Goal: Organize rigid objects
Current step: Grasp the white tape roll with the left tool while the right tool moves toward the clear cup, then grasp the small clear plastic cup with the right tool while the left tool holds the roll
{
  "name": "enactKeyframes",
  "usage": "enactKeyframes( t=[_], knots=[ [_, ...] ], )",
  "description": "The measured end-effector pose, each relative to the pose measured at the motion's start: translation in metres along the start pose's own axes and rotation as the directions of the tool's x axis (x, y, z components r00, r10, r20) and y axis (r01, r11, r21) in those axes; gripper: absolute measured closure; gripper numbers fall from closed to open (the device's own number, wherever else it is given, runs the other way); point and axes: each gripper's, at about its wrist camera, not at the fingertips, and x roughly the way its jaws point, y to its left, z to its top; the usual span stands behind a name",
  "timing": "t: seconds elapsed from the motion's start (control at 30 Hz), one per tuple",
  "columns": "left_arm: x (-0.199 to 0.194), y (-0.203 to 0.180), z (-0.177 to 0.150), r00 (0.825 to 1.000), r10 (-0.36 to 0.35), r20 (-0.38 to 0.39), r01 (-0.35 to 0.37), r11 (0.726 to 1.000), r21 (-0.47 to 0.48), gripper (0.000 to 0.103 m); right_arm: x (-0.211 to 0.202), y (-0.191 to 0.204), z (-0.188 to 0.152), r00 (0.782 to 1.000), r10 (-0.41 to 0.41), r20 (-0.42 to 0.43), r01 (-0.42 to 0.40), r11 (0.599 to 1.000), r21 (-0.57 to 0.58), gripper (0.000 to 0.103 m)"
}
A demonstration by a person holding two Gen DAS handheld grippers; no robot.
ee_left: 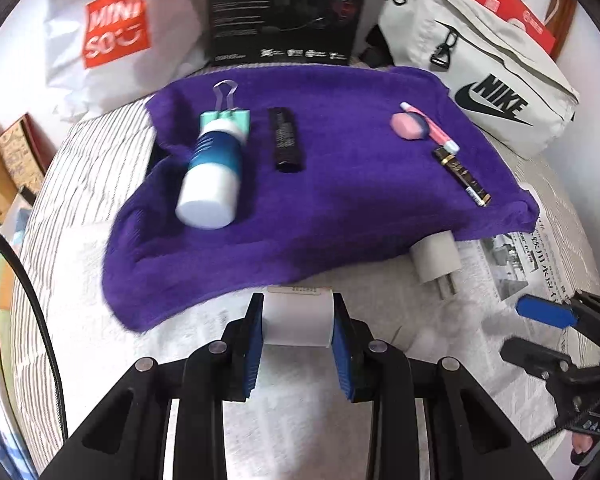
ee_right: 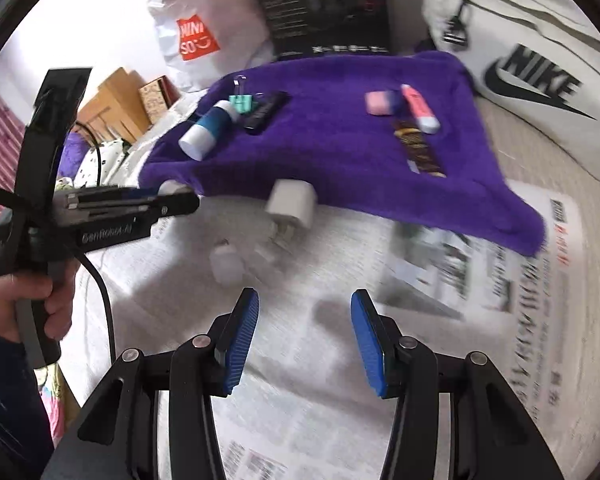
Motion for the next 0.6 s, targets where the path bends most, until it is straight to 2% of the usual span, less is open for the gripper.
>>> enactKeyframes(
  t=[0.33,0.5,0.6],
  knots=[
    [0.007,0.017,-0.018,0.999,-0.026,-0.023,0.025,0.999,-0.043,0.074,0.035,0.014,0.014,1.000,-0.026,-0.011,0.026,0.999,0.026,0.055],
    [0.007,0.019,-0.019,0.999,-0.046,-0.014,0.045,0.998,-0.047,0.074,0.038,0.020,0.011,0.992,-0.121,-0.036,0.120,0.992,-0.025,0.055],
    [0.007,0.020,-0.020,0.998,-0.056,-0.009,0.056,0.997,-0.050,0.074,0.035,0.016,0.010,0.992,-0.124,-0.040,0.123,0.992,-0.015,0.055]
  ],
)
